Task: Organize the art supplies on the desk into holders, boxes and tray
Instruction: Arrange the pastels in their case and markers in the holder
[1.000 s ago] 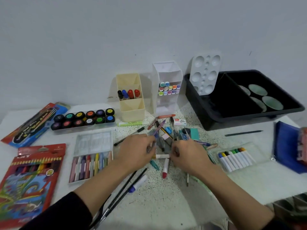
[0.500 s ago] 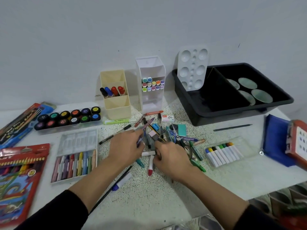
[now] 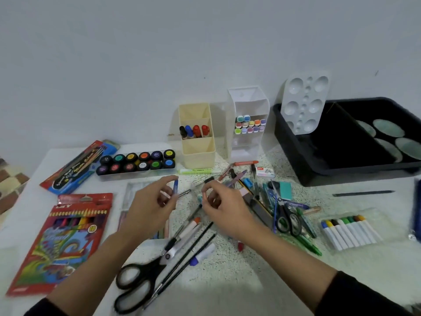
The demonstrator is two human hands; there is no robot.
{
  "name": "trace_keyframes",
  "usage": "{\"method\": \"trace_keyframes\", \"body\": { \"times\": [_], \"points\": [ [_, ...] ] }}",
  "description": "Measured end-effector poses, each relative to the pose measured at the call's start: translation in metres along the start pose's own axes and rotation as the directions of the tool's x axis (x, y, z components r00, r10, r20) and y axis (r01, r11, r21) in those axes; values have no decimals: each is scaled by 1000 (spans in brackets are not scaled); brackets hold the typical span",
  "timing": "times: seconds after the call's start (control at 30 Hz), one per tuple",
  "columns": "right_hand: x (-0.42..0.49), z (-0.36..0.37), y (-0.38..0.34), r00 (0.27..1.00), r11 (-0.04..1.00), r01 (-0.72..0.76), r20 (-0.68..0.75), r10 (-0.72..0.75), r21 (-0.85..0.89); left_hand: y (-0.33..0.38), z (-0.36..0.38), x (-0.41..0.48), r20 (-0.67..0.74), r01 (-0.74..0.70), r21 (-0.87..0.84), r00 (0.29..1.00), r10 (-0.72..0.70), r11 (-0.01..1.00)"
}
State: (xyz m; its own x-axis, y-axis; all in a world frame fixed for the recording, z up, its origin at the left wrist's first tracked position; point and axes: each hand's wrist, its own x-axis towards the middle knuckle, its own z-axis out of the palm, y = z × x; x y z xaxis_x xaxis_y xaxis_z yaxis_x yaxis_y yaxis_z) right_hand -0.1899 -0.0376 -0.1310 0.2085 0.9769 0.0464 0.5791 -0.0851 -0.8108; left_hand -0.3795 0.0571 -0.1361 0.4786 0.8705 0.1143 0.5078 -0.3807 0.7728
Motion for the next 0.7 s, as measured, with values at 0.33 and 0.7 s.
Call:
{"method": "trace_keyframes", "body": {
  "times": [0.33,0.7],
  "points": [
    [60,64,-31,1000,996,-15,29,13,91,-49,-46,11,-7,98,1,995,-98,995],
    [78,80,-27,999,987,43,2,-44,-153,-58,-32,22,-9,8,87,1000,-8,996]
  ]
}}
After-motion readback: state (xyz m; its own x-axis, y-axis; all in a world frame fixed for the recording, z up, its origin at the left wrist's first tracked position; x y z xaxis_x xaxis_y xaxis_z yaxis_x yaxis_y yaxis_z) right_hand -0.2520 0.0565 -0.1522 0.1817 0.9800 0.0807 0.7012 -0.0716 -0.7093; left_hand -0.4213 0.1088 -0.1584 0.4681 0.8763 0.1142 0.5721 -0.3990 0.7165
